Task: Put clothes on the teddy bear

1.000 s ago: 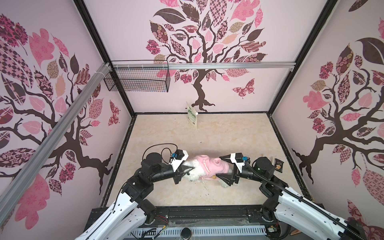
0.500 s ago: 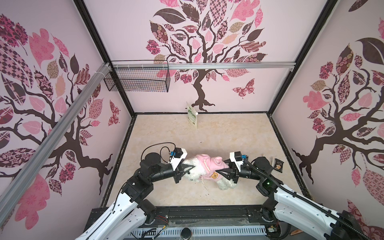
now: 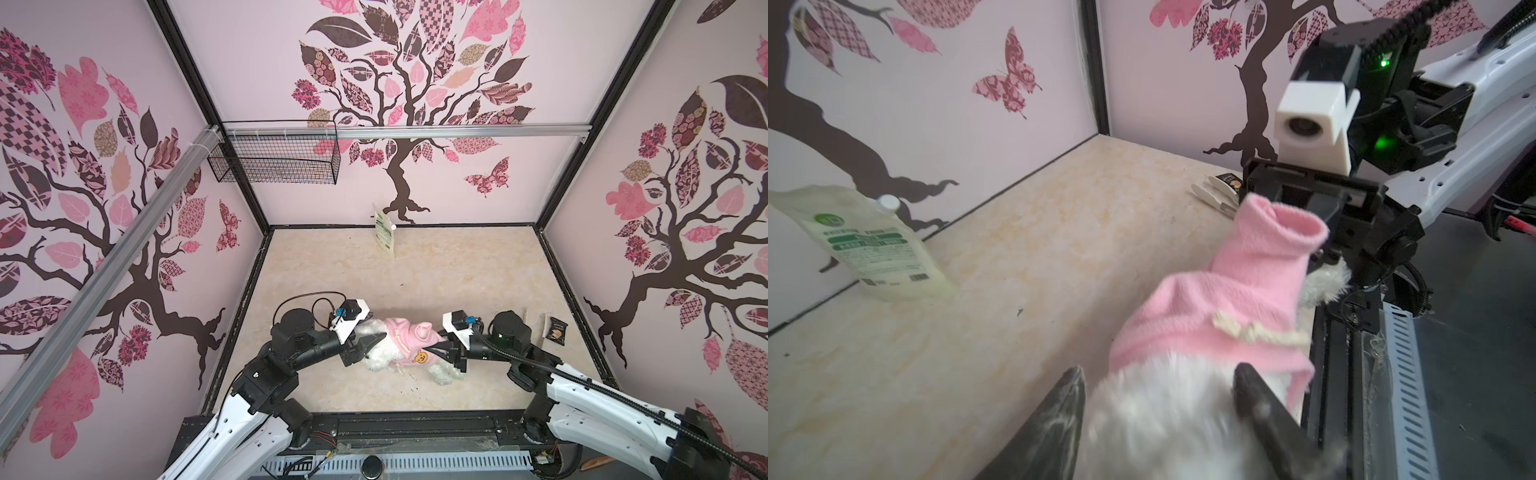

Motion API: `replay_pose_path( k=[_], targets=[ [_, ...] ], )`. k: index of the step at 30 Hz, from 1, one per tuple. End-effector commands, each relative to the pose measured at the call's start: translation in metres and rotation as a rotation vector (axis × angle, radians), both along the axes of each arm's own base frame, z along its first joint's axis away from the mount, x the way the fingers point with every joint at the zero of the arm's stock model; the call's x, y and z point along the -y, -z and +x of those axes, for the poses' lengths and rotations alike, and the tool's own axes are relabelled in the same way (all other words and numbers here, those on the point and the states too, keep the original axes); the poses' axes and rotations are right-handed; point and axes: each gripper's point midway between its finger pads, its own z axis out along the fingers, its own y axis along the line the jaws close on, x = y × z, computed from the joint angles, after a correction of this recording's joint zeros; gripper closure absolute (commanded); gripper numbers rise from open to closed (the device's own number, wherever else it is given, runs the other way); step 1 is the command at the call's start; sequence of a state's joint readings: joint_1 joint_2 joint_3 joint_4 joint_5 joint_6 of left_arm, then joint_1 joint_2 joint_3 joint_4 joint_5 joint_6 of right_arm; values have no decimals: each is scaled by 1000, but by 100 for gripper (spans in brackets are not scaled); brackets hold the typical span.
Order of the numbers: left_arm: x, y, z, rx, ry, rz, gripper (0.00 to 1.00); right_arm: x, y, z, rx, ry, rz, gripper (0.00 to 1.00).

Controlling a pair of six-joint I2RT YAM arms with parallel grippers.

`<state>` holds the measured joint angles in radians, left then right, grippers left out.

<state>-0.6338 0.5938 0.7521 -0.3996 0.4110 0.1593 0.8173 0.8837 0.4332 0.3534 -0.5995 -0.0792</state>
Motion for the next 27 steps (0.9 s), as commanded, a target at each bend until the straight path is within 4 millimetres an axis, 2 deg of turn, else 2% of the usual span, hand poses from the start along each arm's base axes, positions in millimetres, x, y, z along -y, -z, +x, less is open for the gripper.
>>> replay_pose_path(
  k=[1, 3, 7, 10, 13, 21, 27],
  targets=[
    [4, -39, -11, 73, 74, -10, 44, -10, 0, 6, 69, 25, -39, 84],
    [11, -36, -16, 22, 132, 26, 49, -15, 3, 6, 84, 29, -46, 86],
    [22, -28, -29, -38, 249, 43, 67, -23, 7, 2, 125, 32, -67, 88],
    [30, -26, -41, -72, 334, 19, 75, -24, 8, 3, 137, 38, -64, 89],
    [35, -18, -42, -97, 354, 43, 83, -24, 6, 2, 146, 37, -55, 88],
    [53, 31, -53, -79, 409, 351, 86, -25, 4, -1, 152, 29, -48, 88],
    [61, 44, -48, -69, 418, 428, 88, -23, 6, -5, 151, 25, -51, 87]
  ],
)
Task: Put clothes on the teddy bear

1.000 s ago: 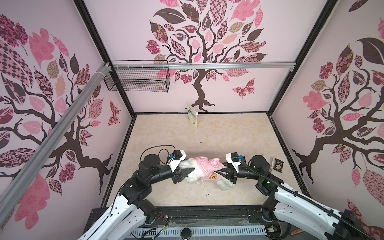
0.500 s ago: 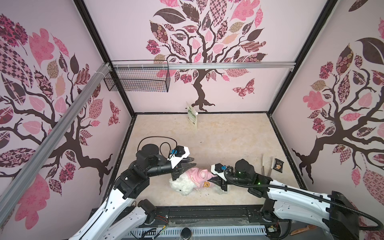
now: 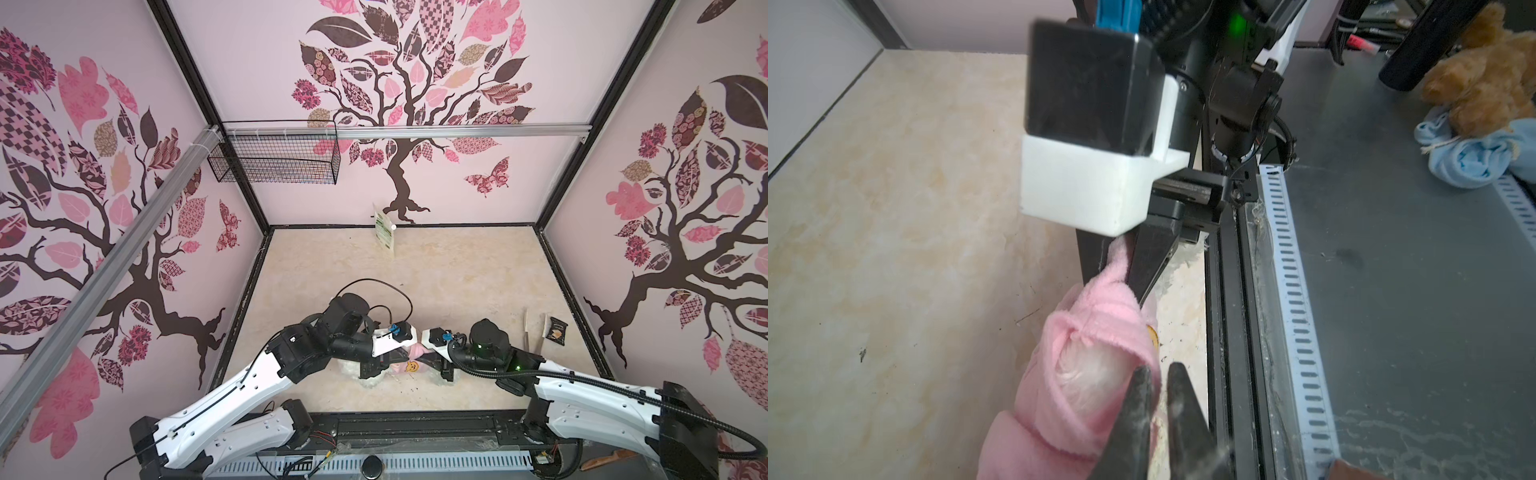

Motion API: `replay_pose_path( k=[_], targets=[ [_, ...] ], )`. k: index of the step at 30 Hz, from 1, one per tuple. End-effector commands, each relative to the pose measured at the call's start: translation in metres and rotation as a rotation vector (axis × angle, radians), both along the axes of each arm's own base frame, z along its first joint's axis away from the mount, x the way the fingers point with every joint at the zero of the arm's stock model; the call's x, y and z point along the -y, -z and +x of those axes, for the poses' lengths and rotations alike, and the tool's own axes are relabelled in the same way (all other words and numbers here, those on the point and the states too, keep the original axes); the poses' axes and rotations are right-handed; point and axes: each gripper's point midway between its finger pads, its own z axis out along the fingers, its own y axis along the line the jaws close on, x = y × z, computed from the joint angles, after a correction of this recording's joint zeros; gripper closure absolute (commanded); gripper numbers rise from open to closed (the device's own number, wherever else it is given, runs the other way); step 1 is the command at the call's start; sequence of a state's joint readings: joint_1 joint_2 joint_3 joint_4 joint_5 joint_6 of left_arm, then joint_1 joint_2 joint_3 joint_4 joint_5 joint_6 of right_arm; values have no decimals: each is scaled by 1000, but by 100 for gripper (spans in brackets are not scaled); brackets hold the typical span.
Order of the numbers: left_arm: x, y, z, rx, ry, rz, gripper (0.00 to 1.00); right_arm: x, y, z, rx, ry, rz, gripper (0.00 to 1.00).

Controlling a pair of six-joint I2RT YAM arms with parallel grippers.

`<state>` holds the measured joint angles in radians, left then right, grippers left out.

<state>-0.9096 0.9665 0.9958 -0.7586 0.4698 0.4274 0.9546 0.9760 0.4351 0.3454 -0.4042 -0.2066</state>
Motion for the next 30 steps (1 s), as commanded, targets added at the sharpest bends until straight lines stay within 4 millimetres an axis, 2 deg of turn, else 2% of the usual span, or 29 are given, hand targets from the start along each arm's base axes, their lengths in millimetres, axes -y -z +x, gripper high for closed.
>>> replay_pose_path(
  k=[1, 12, 21, 30],
  targets=[
    [0, -14, 9, 74, -7, 20, 88, -3, -26, -2, 56, -8, 72, 87],
    [11, -35, 12, 47, -28, -59, 87, 1, -22, -3, 56, 5, 69, 87],
    [11, -14, 21, 39, -34, 56, 93, 1, -24, -3, 49, 4, 86, 86],
    [6, 4, 20, 51, -2, 125, 87, 1, -27, -3, 50, 10, 102, 86]
  ],
)
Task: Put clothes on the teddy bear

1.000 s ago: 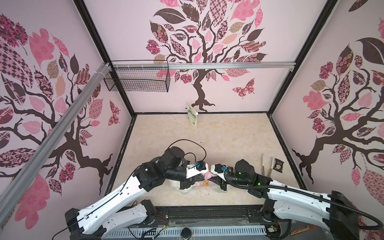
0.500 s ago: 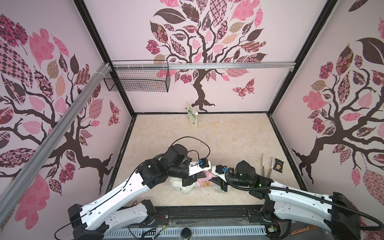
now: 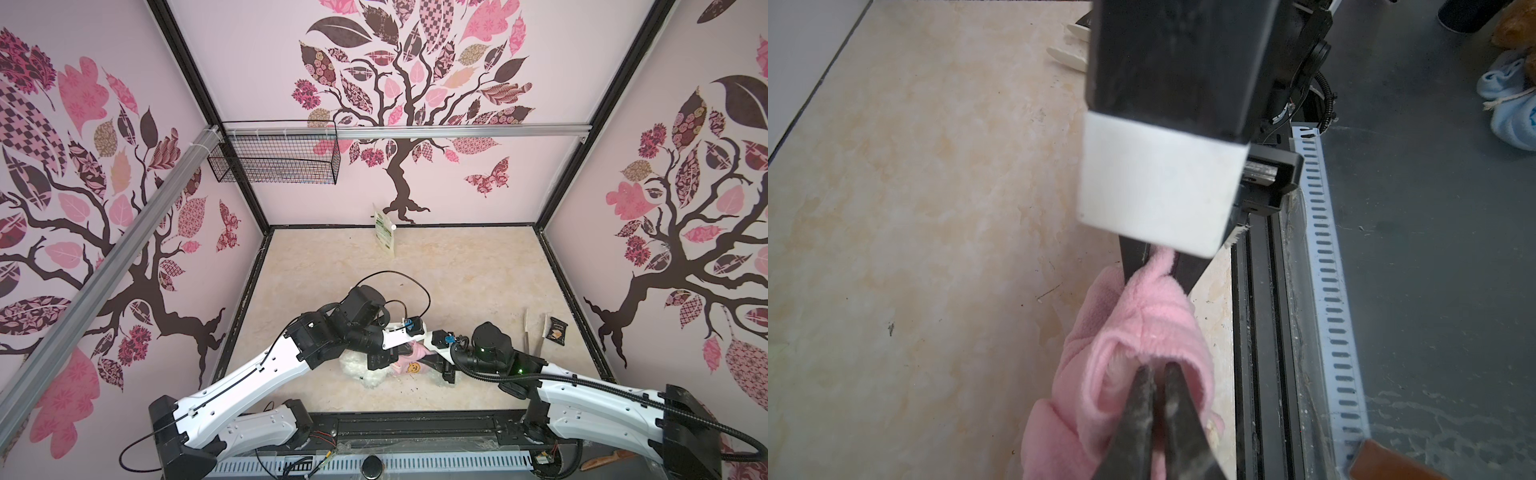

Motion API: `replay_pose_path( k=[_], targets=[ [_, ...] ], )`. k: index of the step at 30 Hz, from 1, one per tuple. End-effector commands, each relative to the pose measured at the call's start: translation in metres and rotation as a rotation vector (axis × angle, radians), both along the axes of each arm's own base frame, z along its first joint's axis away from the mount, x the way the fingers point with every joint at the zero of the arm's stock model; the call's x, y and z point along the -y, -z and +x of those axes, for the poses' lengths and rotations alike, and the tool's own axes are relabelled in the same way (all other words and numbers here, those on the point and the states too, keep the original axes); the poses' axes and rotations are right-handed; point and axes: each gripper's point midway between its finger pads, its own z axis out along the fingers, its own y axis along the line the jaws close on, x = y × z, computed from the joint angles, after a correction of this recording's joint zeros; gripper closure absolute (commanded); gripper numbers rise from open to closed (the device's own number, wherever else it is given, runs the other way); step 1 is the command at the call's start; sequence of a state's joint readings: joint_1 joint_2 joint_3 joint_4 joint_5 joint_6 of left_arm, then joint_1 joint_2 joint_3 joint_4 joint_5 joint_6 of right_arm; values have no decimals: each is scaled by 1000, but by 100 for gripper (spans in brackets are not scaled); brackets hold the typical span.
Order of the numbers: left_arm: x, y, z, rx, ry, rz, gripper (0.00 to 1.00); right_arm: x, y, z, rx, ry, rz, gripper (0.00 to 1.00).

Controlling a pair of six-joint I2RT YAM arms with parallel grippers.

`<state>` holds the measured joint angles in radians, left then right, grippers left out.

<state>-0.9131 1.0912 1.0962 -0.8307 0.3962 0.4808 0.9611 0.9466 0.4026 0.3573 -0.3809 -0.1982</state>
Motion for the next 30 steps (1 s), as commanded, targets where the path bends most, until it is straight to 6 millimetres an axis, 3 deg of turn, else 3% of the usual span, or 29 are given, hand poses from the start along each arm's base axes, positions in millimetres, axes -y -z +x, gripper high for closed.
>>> replay_pose_path(
  k=[1, 19, 26, 30],
  targets=[
    [-1, -3, 1, 25, 14, 16, 86, -5, -32, -1, 50, -11, 101, 86],
    [18, 10, 8, 4, 13, -26, 67, -9, -52, -8, 41, -50, 187, 86],
    [14, 34, -2, -59, 58, 45, 70, -6, -73, -8, 48, -43, 273, 86],
    [4, 47, -9, -92, 82, 126, 79, 1, -92, -6, 67, -5, 351, 86]
  ],
)
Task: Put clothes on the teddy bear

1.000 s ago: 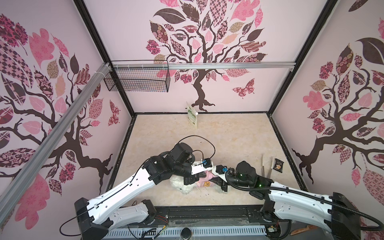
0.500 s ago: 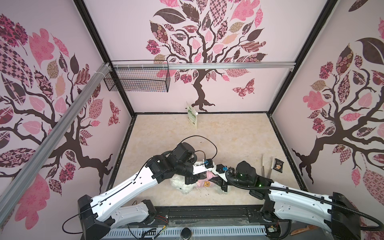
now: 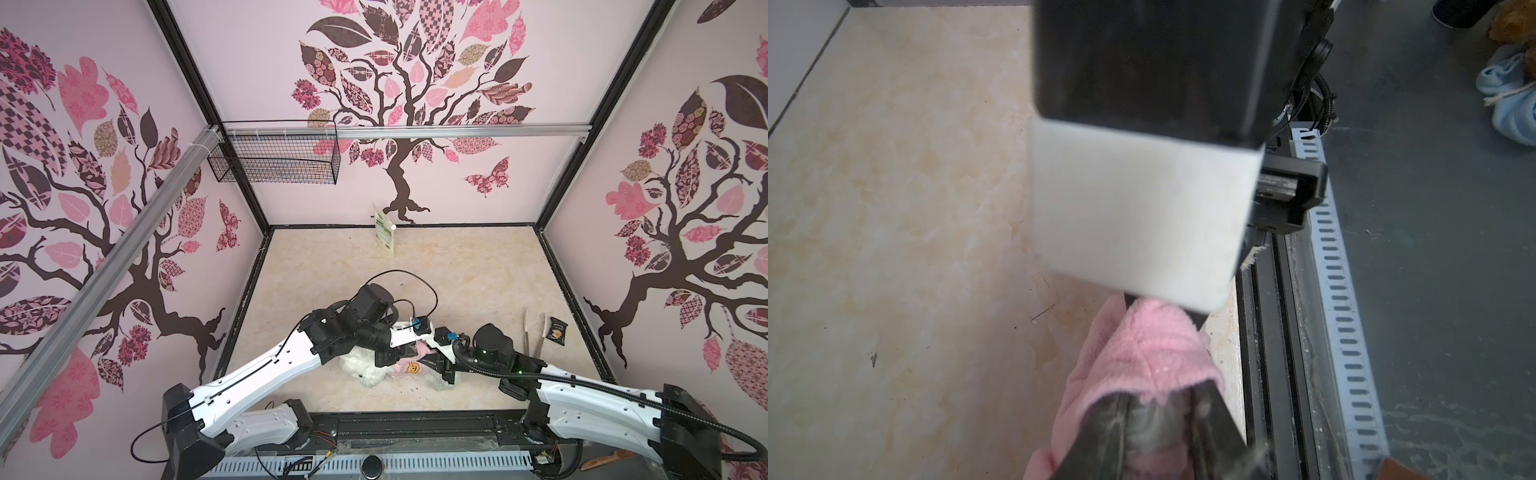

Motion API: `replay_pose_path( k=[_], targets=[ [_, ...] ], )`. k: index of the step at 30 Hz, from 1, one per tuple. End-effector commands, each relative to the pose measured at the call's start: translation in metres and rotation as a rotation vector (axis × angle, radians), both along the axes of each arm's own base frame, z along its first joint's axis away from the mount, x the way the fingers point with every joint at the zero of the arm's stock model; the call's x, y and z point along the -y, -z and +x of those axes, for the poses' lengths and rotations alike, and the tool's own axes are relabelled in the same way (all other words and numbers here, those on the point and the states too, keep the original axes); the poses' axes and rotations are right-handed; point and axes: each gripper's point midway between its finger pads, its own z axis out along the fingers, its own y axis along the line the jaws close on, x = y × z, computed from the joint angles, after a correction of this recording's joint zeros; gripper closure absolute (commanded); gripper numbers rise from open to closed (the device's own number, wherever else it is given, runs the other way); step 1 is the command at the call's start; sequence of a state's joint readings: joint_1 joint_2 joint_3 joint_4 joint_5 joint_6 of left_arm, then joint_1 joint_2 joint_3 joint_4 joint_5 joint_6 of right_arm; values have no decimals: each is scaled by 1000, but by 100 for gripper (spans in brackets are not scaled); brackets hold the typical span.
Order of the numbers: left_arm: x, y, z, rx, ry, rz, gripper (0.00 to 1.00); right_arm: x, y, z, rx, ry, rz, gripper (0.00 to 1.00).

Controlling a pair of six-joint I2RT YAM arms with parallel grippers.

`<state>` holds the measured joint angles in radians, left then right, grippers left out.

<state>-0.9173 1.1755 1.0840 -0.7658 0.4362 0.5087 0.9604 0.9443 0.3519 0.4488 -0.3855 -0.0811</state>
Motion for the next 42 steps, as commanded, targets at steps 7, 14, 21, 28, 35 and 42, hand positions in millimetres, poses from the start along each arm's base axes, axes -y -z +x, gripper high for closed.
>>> replay_pose_path(
  k=[7, 14, 21, 28, 35, 42],
  targets=[
    [-10, -19, -15, -12, 7, -83, 100, 15, -99, 7, 178, 100, 335, 85],
    [-20, -90, -1, -39, -75, -480, 100, 23, -79, 19, 148, 189, 313, 70],
    [-20, -112, 2, -41, -107, -593, 100, 25, -72, 25, 141, 224, 286, 74],
    [-23, -133, 13, -36, -190, -702, 100, 23, -63, 26, 129, 223, 257, 76],
    [-32, -135, 40, -22, -364, -724, 100, 22, -60, 28, 127, 229, 245, 78],
    [-51, -142, 59, 8, -499, -779, 100, 24, -55, 30, 122, 243, 232, 79]
  ],
)
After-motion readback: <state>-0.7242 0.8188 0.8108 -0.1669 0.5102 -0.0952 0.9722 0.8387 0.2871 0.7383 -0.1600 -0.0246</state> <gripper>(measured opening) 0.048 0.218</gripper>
